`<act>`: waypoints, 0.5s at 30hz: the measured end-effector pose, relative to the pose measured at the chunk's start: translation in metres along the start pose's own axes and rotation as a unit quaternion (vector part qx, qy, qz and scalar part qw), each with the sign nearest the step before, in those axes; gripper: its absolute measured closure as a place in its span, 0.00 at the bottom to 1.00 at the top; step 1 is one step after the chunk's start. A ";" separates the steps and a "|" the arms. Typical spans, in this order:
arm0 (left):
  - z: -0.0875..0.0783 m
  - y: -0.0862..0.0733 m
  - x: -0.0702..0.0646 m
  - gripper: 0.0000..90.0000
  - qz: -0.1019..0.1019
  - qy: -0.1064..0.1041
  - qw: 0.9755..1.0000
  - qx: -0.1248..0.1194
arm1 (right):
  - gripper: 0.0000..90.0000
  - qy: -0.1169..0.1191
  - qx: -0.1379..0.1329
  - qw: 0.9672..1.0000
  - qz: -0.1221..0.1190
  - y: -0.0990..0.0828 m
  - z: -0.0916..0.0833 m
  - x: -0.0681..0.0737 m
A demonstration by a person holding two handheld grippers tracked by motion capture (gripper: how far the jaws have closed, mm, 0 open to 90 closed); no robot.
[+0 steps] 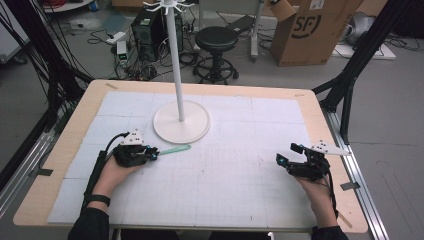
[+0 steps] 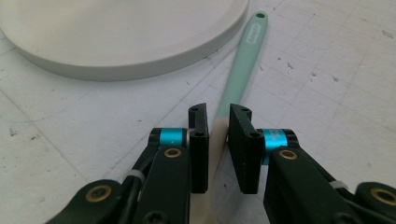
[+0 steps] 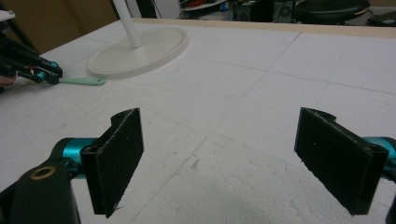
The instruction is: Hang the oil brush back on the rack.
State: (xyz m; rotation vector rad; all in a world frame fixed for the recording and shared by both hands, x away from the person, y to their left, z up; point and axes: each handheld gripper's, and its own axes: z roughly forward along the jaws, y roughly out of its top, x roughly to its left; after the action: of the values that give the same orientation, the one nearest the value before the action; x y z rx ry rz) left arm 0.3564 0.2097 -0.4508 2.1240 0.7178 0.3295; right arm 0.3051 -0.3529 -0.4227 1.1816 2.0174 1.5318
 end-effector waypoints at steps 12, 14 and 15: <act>-0.001 0.002 -0.007 0.91 0.029 -0.012 0.999 0.008 | 0.17 0.003 -0.005 1.000 0.003 0.000 -0.001 -0.001; -0.002 0.002 -0.008 0.91 0.029 -0.018 0.999 0.009 | 0.17 0.004 -0.005 1.000 0.003 0.000 -0.001 -0.001; -0.002 0.002 -0.008 0.91 0.029 -0.020 0.999 0.009 | 0.17 0.004 -0.005 1.000 0.002 0.000 -0.001 -0.001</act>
State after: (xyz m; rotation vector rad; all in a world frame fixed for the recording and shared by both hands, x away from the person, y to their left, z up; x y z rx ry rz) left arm 0.3496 0.2054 -0.4481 2.1655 0.6403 0.3126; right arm 0.3048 -0.3541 -0.4219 1.1796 2.0106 1.5488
